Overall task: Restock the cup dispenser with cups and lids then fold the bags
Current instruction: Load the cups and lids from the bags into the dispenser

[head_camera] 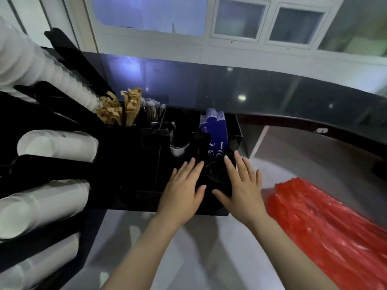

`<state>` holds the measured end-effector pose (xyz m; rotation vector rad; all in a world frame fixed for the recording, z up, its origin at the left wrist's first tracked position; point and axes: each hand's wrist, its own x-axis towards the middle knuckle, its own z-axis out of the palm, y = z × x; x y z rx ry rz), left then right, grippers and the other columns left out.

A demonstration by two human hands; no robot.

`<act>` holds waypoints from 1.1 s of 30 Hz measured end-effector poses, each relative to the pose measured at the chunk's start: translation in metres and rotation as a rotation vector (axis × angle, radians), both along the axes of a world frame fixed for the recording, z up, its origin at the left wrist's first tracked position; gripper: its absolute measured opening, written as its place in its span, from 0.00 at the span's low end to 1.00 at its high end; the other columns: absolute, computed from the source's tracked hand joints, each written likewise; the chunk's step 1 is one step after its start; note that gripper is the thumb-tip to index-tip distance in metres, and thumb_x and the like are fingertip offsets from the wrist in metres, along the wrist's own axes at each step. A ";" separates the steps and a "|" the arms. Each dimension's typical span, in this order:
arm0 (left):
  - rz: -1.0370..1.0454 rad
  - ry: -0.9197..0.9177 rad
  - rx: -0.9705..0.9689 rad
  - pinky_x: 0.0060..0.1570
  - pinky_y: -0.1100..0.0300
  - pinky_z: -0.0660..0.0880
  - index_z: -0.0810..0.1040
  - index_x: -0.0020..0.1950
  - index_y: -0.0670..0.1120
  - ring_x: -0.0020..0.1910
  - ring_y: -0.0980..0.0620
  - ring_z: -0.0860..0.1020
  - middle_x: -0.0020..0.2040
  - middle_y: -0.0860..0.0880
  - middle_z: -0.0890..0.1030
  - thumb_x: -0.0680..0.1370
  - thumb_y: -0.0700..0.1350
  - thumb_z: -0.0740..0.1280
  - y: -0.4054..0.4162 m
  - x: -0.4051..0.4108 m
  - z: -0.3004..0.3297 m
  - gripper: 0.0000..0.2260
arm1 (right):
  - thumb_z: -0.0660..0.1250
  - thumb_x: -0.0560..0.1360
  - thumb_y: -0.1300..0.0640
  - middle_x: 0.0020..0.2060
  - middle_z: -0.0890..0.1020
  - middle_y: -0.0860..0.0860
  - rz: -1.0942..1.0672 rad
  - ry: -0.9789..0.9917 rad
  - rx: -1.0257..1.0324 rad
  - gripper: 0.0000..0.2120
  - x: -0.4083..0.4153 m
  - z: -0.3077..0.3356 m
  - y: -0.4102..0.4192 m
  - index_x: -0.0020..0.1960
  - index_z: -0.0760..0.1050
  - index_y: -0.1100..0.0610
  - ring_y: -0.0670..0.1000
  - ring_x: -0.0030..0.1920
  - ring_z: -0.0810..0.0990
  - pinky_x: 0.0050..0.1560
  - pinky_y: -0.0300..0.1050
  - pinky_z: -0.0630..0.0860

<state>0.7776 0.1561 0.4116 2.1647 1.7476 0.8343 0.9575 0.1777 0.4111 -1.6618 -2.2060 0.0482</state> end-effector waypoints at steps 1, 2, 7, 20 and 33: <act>-0.020 0.005 0.019 0.72 0.62 0.40 0.53 0.78 0.53 0.77 0.55 0.48 0.79 0.52 0.53 0.81 0.51 0.59 0.001 0.002 0.005 0.27 | 0.68 0.74 0.43 0.78 0.49 0.49 -0.004 0.054 0.030 0.39 0.002 0.001 -0.005 0.78 0.51 0.47 0.54 0.77 0.47 0.74 0.63 0.45; -0.039 0.007 0.034 0.72 0.62 0.39 0.53 0.78 0.53 0.77 0.55 0.48 0.79 0.52 0.53 0.81 0.51 0.59 0.002 0.005 0.010 0.27 | 0.68 0.74 0.45 0.78 0.52 0.50 -0.007 0.108 0.061 0.37 0.004 0.002 -0.011 0.77 0.56 0.48 0.55 0.77 0.50 0.74 0.63 0.47; -0.158 -0.012 0.078 0.71 0.65 0.39 0.55 0.78 0.53 0.76 0.59 0.47 0.78 0.53 0.53 0.81 0.49 0.60 -0.004 0.019 0.018 0.27 | 0.71 0.73 0.60 0.71 0.68 0.53 -0.120 0.406 0.187 0.22 0.019 -0.003 -0.048 0.67 0.74 0.55 0.56 0.70 0.68 0.69 0.60 0.64; -0.572 0.216 0.071 0.71 0.61 0.36 0.43 0.75 0.57 0.78 0.53 0.43 0.78 0.53 0.46 0.81 0.49 0.59 -0.049 0.095 0.000 0.30 | 0.70 0.71 0.69 0.61 0.80 0.52 -0.569 0.449 0.374 0.18 0.099 -0.024 -0.159 0.59 0.81 0.57 0.54 0.67 0.72 0.68 0.55 0.68; -1.031 0.045 -0.031 0.69 0.70 0.45 0.47 0.73 0.64 0.75 0.63 0.47 0.75 0.63 0.47 0.81 0.50 0.59 -0.189 0.309 -0.012 0.27 | 0.64 0.72 0.63 0.44 0.83 0.53 -0.952 0.096 0.743 0.09 0.273 -0.016 -0.395 0.45 0.83 0.59 0.56 0.49 0.79 0.60 0.46 0.69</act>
